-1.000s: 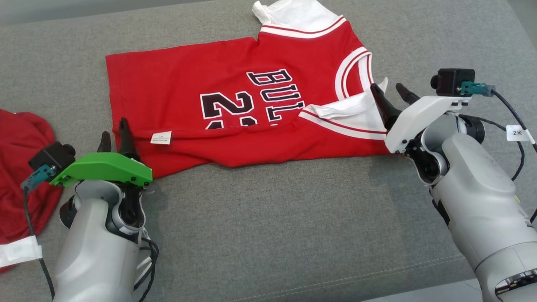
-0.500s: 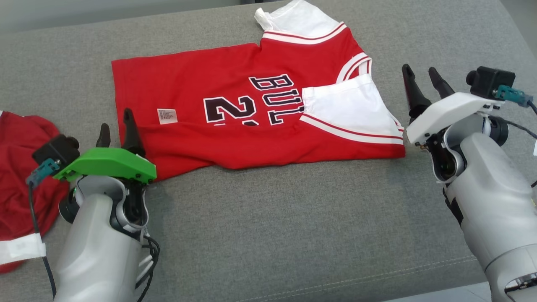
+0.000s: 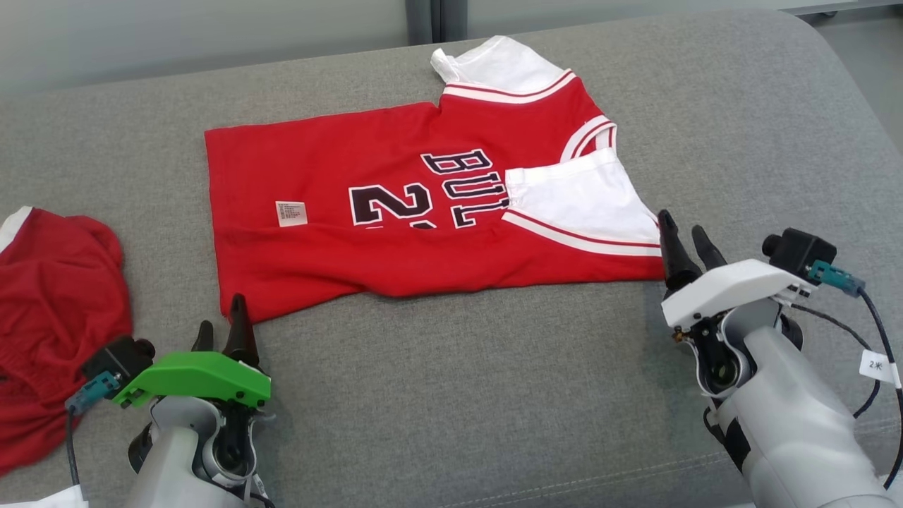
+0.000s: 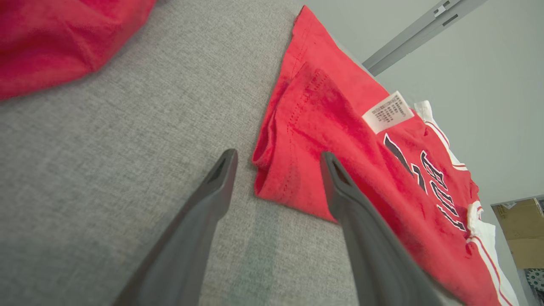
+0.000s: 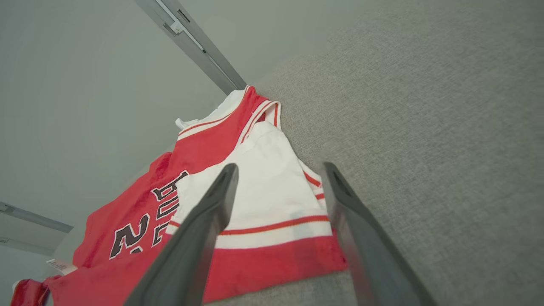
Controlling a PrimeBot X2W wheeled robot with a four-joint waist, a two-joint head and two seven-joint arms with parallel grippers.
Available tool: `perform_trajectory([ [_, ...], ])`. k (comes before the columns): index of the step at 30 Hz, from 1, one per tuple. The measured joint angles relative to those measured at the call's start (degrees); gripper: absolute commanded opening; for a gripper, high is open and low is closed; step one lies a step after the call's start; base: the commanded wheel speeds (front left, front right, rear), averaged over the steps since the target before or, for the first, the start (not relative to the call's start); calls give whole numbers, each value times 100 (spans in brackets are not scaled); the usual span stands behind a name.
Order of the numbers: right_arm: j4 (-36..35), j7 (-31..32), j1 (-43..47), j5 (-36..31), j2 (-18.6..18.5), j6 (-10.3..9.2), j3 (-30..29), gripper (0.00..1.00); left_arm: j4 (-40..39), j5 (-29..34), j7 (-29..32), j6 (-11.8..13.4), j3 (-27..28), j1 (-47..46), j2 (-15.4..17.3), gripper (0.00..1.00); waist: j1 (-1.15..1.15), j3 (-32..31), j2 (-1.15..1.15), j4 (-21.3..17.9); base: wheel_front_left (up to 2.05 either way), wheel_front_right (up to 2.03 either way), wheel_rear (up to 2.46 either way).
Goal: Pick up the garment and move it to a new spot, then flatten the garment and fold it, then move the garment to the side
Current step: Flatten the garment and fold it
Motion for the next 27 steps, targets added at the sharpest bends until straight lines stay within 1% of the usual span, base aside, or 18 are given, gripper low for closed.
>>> perform_trajectory([
  [6,-18,-23,350,179,11,41,43,100,-80,-142,148,-46,-70,211,4,100,0,-63,0,-45,0,0,0],
  [8,-20,-24,441,230,16,42,69,100,-105,-293,235,-57,-137,281,9,100,0,-78,0,-64,0,0,0],
  [15,-16,-22,567,323,19,42,303,100,-188,-499,254,-68,-233,327,9,100,0,-81,0,-116,0,0,0],
  [21,-20,59,564,344,26,42,537,100,-233,-619,269,-4,-274,304,10,100,0,-51,0,-140,0,0,0],
  [27,91,199,546,455,27,42,578,100,-241,-665,269,63,-394,186,11,100,0,4,0,-131,0,0,0],
])
